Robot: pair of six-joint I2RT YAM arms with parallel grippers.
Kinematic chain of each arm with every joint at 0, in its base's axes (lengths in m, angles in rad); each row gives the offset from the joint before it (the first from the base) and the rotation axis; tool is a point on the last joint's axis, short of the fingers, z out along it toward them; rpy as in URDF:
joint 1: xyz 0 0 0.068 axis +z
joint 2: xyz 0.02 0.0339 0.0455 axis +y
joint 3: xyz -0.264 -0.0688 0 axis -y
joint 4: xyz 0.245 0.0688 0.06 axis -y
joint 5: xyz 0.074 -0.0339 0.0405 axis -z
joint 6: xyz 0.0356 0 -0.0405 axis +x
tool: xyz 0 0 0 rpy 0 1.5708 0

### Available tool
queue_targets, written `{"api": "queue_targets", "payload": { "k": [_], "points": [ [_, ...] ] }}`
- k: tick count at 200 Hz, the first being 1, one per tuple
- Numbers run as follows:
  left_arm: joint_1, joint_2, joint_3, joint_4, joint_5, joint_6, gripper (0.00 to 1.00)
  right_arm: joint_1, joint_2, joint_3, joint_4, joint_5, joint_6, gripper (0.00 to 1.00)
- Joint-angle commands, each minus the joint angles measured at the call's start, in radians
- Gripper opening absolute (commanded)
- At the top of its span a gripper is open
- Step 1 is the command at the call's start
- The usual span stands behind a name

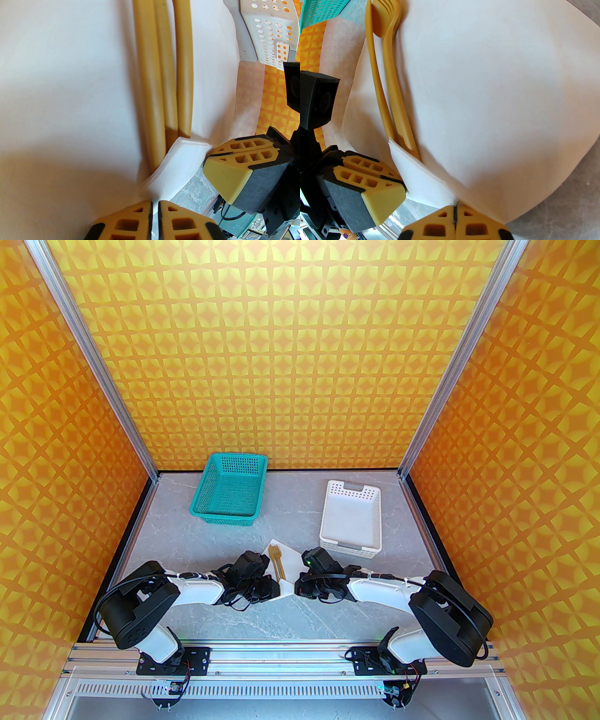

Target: Place the utensils on the paper napkin and roll it up

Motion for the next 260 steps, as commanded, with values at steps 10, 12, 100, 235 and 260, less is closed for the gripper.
{"api": "queue_targets", "payload": {
  "k": [10,12,100,235,260],
  "points": [
    [-0.003,0.01,0.001,-0.039,-0.029,0.0,0.13,0.006,0.018,0.037,-0.025,0.036,-0.031,0.03],
    [-0.003,0.01,0.001,-0.04,-0.029,0.001,0.13,0.006,0.02,0.038,-0.026,0.037,-0.031,0.03],
    [-0.003,0.003,0.0,-0.057,-0.045,0.007,0.13,0.006,0.04,0.014,-0.039,0.05,-0.04,0.03],
    [-0.003,-0.007,-0.009,-0.074,-0.058,0.005,0.13,0.006,0.021,-0.009,-0.093,0.127,-0.059,0.03],
    [-0.003,-0.01,-0.009,-0.077,-0.059,0.007,0.13,0.003,0.01,-0.006,-0.106,0.137,-0.063,0.03]
  ]
}}
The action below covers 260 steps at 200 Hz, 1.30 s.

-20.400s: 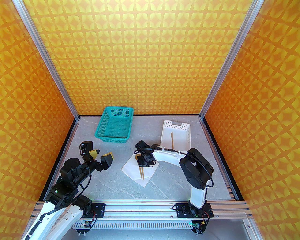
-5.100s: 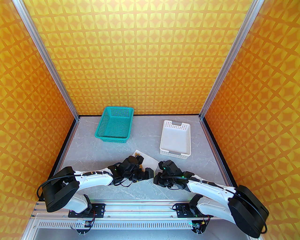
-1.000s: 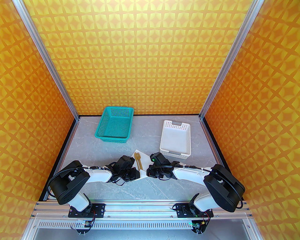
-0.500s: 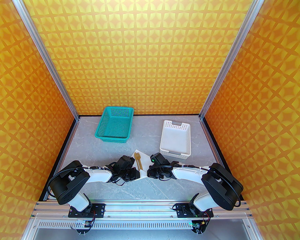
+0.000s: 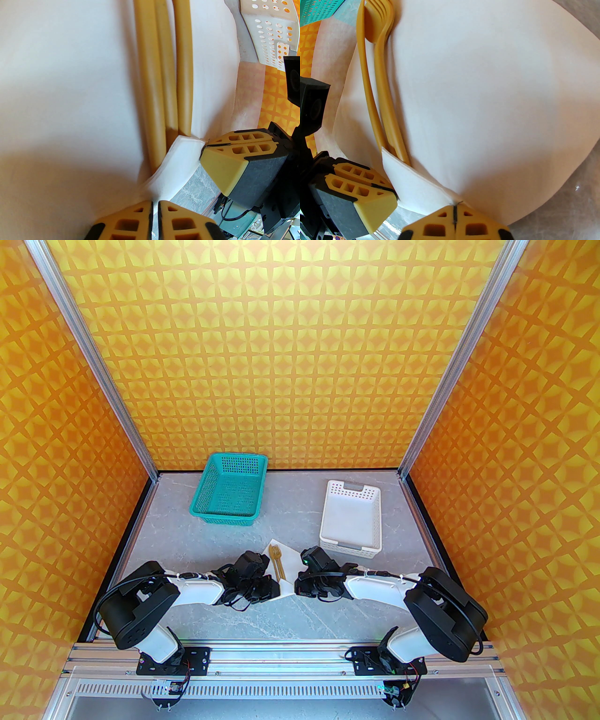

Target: Place the utensils on the paper napkin and roll it up

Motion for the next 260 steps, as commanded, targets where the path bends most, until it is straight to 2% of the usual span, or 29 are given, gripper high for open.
{"api": "queue_targets", "payload": {
  "k": [1,133,196,260],
  "points": [
    [-0.002,-0.009,-0.009,-0.074,-0.051,0.008,0.13,-0.003,-0.013,-0.024,-0.075,0.073,-0.025,0.04],
    [-0.002,-0.013,0.0,-0.084,-0.054,0.012,0.13,-0.054,-0.075,-0.041,-0.122,0.079,-0.054,0.04],
    [-0.002,-0.02,0.01,-0.092,-0.054,0.018,0.14,-0.054,-0.044,-0.029,-0.104,0.041,-0.049,0.04],
    [-0.002,-0.017,0.016,-0.097,-0.054,0.022,0.14,-0.054,-0.142,0.037,-0.196,0.052,-0.074,0.05]
  ]
}}
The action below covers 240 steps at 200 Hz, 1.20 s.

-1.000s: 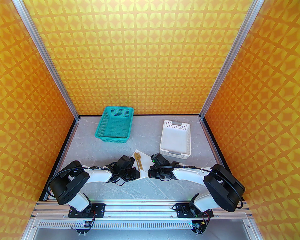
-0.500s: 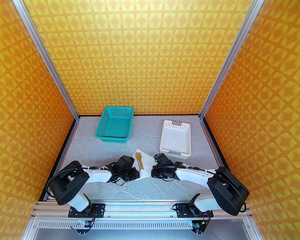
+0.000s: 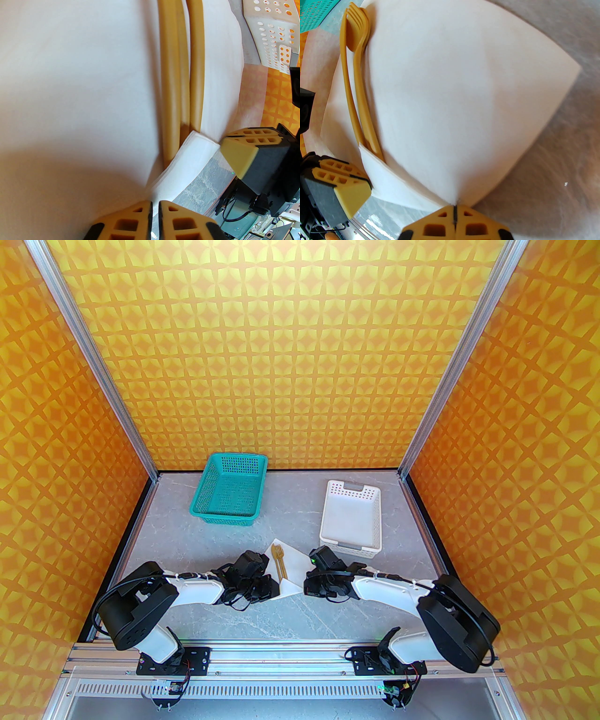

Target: Place the utensils on the paper napkin and roll it up

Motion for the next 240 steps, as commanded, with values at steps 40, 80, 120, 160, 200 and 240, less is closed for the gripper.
{"api": "queue_targets", "payload": {
  "k": [40,80,120,160,200,240],
  "points": [
    [-0.002,-0.01,0.003,-0.062,-0.038,0.016,0.14,0.01,-0.013,0.035,0.038,-0.08,-0.009,0.05],
    [-0.002,-0.015,0.003,-0.064,-0.039,0.016,0.14,0.021,0.054,0.047,0.092,-0.107,-0.009,0.04],
    [-0.002,-0.016,0.0,-0.062,-0.039,0.014,0.14,0.023,0.096,0.049,0.095,-0.103,-0.01,0.04],
    [-0.002,-0.034,-0.003,-0.048,-0.034,0.012,0.15,0.023,0.132,0.029,0.087,-0.098,-0.012,0.04],
    [-0.002,-0.084,-0.002,-0.062,-0.029,0.015,0.14,0.023,0.144,0.019,0.063,-0.08,-0.016,0.04],
    [-0.004,-0.148,-0.006,-0.088,0.001,0.025,0.11,0.023,0.139,0.03,0.036,-0.068,-0.028,0.04]
  ]
}}
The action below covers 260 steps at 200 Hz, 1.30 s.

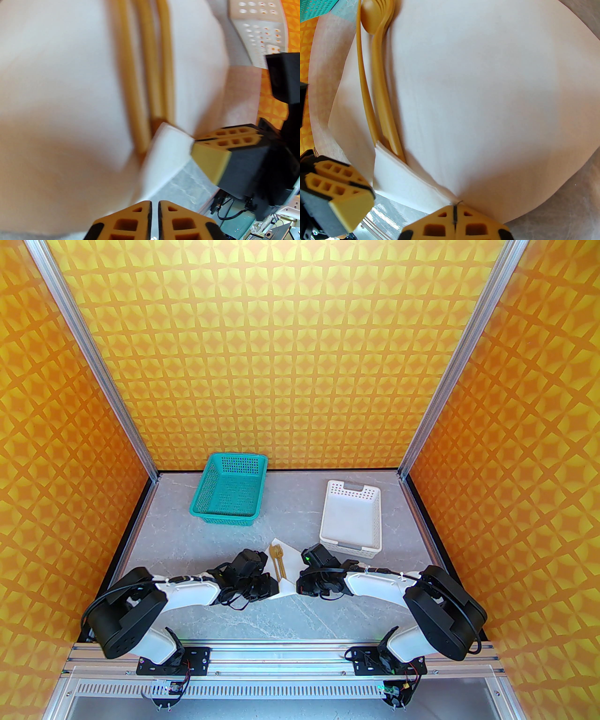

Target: Place the utensils on the paper napkin and roll it up

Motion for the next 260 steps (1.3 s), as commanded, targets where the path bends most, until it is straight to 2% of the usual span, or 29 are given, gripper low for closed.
{"api": "queue_targets", "payload": {
  "k": [1,50,120,260],
  "points": [
    [-0.004,-0.045,-0.007,-0.038,0.015,0.025,0.11,0.005,0.021,0.003,-0.059,0.027,-0.022,0.04],
    [-0.028,-0.024,0.015,-0.034,0.06,0.046,0.0,0.005,0.022,0.004,-0.057,0.032,-0.02,0.04],
    [-0.037,0.062,0.035,-0.013,0.041,0.041,0.0,0.005,0.019,0.006,-0.063,0.032,-0.022,0.04],
    [-0.038,0.091,0.016,-0.055,-0.029,0.031,0.01,0.005,0.024,0.015,-0.09,0.049,-0.032,0.04]
  ]
}}
